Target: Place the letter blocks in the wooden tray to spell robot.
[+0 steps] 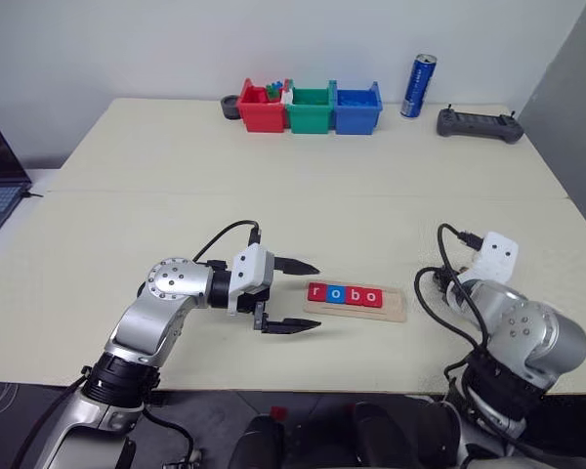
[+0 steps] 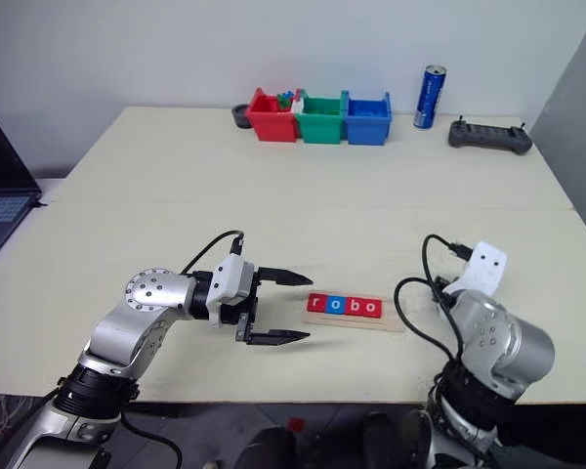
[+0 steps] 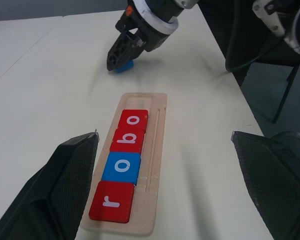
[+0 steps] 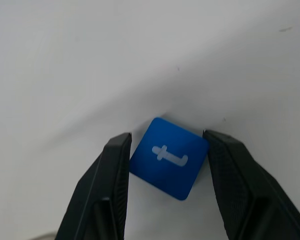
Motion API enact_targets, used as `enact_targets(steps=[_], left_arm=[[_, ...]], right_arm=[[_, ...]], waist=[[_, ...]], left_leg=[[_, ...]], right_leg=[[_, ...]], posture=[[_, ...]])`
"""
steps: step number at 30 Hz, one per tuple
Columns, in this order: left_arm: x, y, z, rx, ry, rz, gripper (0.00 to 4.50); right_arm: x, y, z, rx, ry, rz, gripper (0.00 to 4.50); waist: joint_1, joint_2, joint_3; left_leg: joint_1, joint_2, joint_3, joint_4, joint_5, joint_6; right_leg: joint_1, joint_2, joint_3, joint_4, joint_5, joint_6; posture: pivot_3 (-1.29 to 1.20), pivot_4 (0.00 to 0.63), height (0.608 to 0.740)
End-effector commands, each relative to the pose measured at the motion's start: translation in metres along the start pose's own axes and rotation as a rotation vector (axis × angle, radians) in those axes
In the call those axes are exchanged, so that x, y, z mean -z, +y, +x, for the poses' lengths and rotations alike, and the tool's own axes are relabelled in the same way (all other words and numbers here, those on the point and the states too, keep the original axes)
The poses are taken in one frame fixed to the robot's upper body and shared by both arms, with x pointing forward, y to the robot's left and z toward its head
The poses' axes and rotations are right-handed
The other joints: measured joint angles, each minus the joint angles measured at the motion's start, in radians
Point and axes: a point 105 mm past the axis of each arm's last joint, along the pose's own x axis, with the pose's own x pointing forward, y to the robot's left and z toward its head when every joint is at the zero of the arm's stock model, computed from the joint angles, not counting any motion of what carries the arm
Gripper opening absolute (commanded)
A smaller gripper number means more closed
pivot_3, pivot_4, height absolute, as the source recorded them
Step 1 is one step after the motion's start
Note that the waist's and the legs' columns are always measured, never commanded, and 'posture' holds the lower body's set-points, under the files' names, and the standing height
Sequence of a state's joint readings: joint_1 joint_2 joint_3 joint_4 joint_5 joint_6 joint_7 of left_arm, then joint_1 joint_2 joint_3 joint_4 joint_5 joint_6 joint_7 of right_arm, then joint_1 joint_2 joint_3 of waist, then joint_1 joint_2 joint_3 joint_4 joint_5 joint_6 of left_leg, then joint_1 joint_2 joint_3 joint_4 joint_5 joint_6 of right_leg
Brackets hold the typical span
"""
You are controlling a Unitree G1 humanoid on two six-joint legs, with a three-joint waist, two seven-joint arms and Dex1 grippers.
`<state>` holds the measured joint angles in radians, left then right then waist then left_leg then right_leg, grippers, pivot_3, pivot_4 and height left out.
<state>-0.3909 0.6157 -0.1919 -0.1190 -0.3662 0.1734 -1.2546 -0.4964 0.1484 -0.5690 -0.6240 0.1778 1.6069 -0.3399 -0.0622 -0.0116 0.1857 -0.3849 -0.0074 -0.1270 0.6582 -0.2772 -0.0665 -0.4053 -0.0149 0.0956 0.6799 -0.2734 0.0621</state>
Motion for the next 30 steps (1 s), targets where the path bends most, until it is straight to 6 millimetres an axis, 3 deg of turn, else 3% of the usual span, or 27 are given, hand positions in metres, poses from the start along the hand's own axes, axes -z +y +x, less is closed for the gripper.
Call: enact_targets(steps=[1, 2, 3, 9, 14, 17, 19, 21, 22, 24, 26, 30], left_arm=[[-0.009, 0.000, -0.001, -0.001, -0.009, 0.044, 4.50], [-0.009, 0.000, -0.001, 0.000, -0.008, 0.044, 4.50], [-0.009, 0.000, -0.001, 0.000, -0.008, 0.045, 4.50], [-0.009, 0.001, -0.001, -0.001, -0.007, 0.047, 4.50], [-0.008, 0.001, -0.001, -0.002, -0.008, 0.046, 4.50], [-0.008, 0.001, -0.001, -0.001, -0.009, 0.047, 4.50], [-0.008, 0.002, 0.000, -0.001, -0.010, 0.050, 4.50], [-0.008, 0.003, 0.000, 0.000, -0.012, 0.051, 4.50], [-0.007, 0.003, 0.001, 0.000, -0.013, 0.051, 4.50], [-0.007, 0.003, 0.002, 0.003, -0.014, 0.052, 4.50], [-0.007, 0.002, 0.002, 0.004, -0.016, 0.053, 4.50], [-0.007, 0.000, 0.002, -0.001, -0.016, 0.052, 4.50]], right_arm=[[0.002, -0.001, -0.005, 0.013, -0.011, 0.007, 1.92], [0.001, -0.003, -0.004, 0.012, -0.013, 0.001, 1.92], [-0.001, -0.004, -0.003, 0.011, -0.017, -0.003, 2.66], [-0.023, 0.001, -0.005, -0.014, -0.070, -0.001, 4.48], [-0.052, 0.021, -0.014, -0.085, -0.163, -0.060, 4.48], [-0.080, 0.040, -0.026, -0.173, -0.255, -0.148, 4.48], [-0.097, 0.059, -0.034, -0.311, -0.302, -0.265, 4.48], [-0.104, 0.091, -0.047, -0.621, -0.354, -0.405, 4.48], [-0.103, 0.098, -0.052, -0.715, -0.382, -0.507, 4.48], [-0.085, 0.092, -0.048, -0.853, -0.358, -0.780, 4.48], [-0.065, 0.070, -0.034, -0.934, -0.226, -0.952, 4.48], [-0.060, 0.038, -0.012, -0.908, -0.093, -1.007, 4.48]], waist=[[0.000, 0.000, 0.000], [-0.001, 0.000, 0.000], [-0.001, 0.000, 0.000], [-0.004, 0.000, 0.000], [-0.012, 0.000, 0.000], [-0.018, 0.001, 0.000], [-0.019, 0.001, 0.001], [-0.020, 0.001, 0.001], [-0.020, 0.001, 0.001], [-0.019, 0.000, 0.001], [-0.014, -0.001, 0.002], [-0.020, -0.002, 0.002]], left_leg=[[0.000, 0.000, 0.000, 0.000, 0.000, 0.000], [0.000, 0.000, 0.000, 0.000, 0.000, 0.000], [0.000, 0.000, 0.000, 0.000, 0.000, 0.000], [0.001, 0.001, 0.000, -0.001, 0.000, 0.000], [0.001, 0.001, 0.001, -0.001, 0.000, 0.000], [0.001, 0.001, 0.001, -0.001, 0.000, 0.000], [0.001, 0.001, 0.001, -0.001, 0.000, 0.000], [0.001, 0.001, 0.001, -0.002, 0.000, 0.000], [0.001, 0.001, 0.001, -0.002, 0.000, 0.000], [0.001, 0.001, 0.001, -0.004, 0.000, 0.000], [0.000, 0.000, 0.000, -0.006, 0.000, 0.000], [0.000, -0.001, 0.004, -0.008, 0.000, 0.000]], right_leg=[[0.000, 0.000, 0.000, 0.000, 0.000, 0.000], [0.000, 0.000, 0.000, 0.000, 0.000, 0.000], [0.000, 0.000, 0.000, 0.000, 0.000, 0.000], [0.000, 0.001, 0.000, 0.000, 0.000, 0.000], [0.000, 0.001, 0.000, 0.000, 0.000, 0.000], [-0.001, 0.001, 0.000, 0.000, 0.000, 0.000], [-0.001, 0.001, 0.000, 0.000, 0.000, 0.000], [0.000, 0.001, 0.000, -0.001, 0.000, 0.000], [0.000, 0.001, 0.000, -0.002, 0.000, 0.000], [0.000, 0.000, 0.000, -0.003, 0.000, 0.000], [0.001, 0.000, -0.001, -0.007, 0.000, 0.000], [0.000, -0.003, 0.001, -0.008, 0.000, 0.001]], posture=[[0.00, 0.150, 0.740], [0.00, 0.150, 0.740], [0.00, 0.150, 0.740], [0.00, 0.150, 0.740], [0.00, 0.150, 0.740], [0.00, 0.150, 0.740], [0.00, 0.150, 0.740], [0.00, 0.150, 0.740], [0.00, 0.150, 0.740], [0.00, 0.150, 0.740], [0.00, 0.150, 0.740], [0.00, 0.150, 0.740]])
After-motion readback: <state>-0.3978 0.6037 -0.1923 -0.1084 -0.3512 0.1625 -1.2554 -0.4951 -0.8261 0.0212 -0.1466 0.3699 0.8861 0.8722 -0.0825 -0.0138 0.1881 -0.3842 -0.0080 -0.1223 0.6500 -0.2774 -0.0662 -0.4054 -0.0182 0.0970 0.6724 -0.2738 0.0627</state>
